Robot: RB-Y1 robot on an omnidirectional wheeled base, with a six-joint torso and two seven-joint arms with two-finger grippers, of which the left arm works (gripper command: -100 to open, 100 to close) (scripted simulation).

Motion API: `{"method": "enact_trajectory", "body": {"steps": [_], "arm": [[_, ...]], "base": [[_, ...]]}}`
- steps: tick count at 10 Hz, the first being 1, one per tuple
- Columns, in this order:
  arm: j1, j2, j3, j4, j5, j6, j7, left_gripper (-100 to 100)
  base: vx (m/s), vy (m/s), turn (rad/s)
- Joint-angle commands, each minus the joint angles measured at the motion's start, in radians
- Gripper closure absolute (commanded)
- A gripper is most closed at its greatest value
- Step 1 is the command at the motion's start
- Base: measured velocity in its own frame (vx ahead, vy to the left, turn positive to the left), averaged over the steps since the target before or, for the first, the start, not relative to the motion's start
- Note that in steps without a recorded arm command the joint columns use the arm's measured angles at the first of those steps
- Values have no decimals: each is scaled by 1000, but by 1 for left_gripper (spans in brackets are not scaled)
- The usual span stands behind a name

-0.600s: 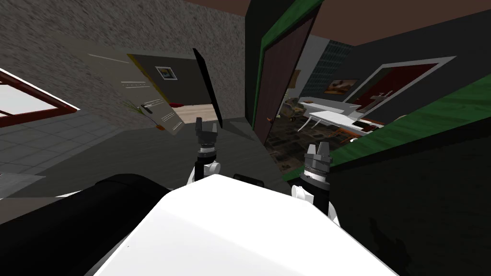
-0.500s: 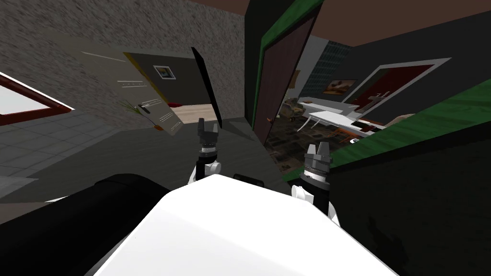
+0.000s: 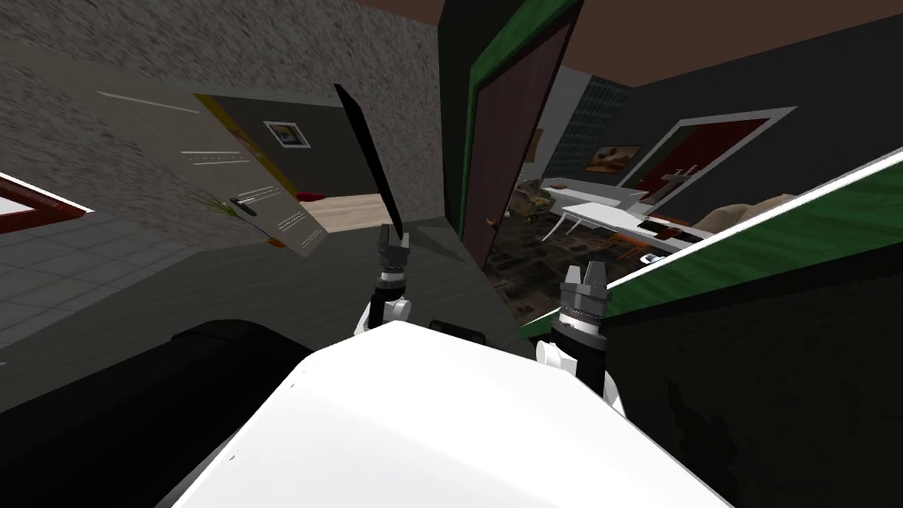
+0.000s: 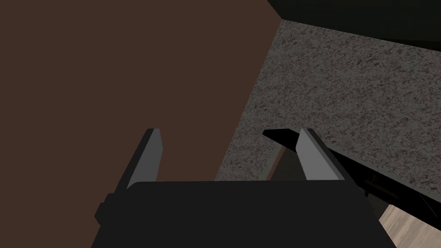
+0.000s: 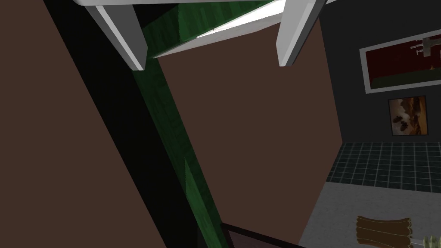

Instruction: Push the door open

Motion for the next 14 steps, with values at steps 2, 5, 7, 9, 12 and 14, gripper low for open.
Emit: {"method": "enact_trajectory", "body": {"steps": [2, 5, 7, 9, 12, 14], "arm": [[-25, 18, -15, 54, 10, -2, -5, -100], [-46, 29, -34, 106, 18, -9, -12, -100], [-66, 39, -53, 159, 25, -16, -19, -100], [-78, 44, -63, 189, 29, -21, -23, -100], [-96, 50, -79, 234, 36, -27, -29, -100], [-120, 58, -102, 297, 44, -36, -37, -100]], "base": [[129, 26, -77], [137, 18, -73], [144, 37, -101], [117, 44, -66], [89, 32, -60], [143, 22, -116]]}}
